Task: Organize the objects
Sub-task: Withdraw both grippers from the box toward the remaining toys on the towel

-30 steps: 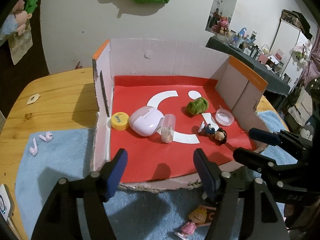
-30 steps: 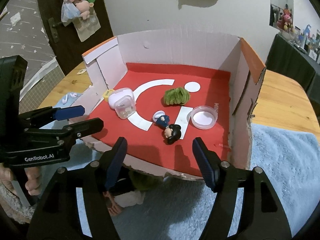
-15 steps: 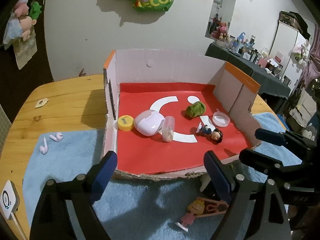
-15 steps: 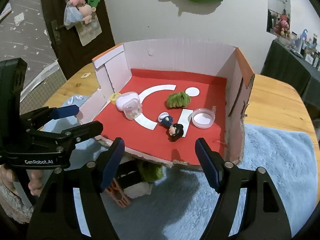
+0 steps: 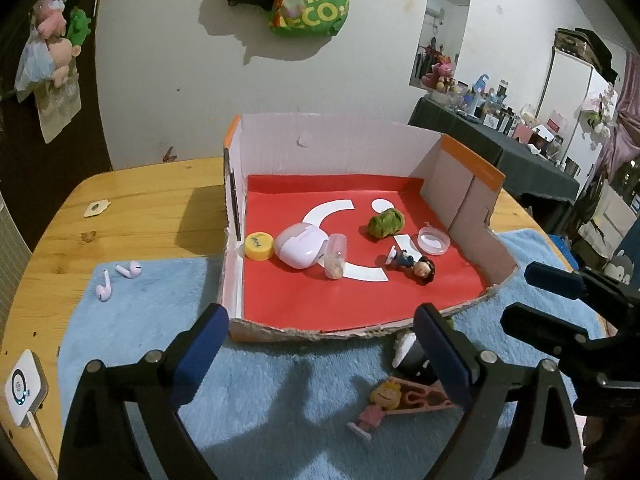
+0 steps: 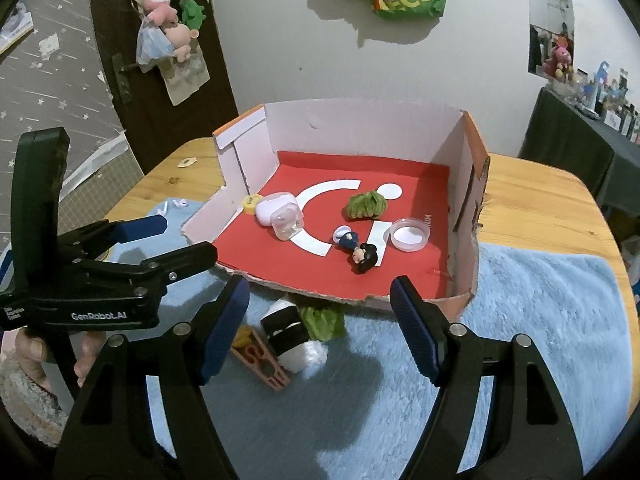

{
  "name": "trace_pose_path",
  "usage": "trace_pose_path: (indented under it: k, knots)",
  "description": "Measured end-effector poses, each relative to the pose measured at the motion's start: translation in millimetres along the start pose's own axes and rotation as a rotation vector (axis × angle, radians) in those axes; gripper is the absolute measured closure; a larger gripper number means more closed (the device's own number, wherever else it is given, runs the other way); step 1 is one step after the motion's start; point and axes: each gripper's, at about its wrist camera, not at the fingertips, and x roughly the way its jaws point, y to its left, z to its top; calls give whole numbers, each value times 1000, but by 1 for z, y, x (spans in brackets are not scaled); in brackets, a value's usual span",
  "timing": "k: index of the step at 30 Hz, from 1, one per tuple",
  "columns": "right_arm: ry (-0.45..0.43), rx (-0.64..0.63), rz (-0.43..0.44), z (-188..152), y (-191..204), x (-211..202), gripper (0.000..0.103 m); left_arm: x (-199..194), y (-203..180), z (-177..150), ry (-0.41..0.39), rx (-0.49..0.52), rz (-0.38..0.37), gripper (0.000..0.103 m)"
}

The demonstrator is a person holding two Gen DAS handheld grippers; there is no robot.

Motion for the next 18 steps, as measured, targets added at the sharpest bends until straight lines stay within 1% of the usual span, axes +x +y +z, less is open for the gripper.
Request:
trace_pose_path:
  k: [2, 8, 18]
  knots:
    - [-5, 2, 2, -2, 1, -4, 31, -3, -3, -2, -6, 5, 2, 5]
    - [-13, 7, 2, -9, 3, -11, 31, -11, -8, -7, -14, 18, -2, 5]
    - [-15, 24, -4, -25, 0, -19, 31, -16, -12, -18, -1, 29, -6, 5]
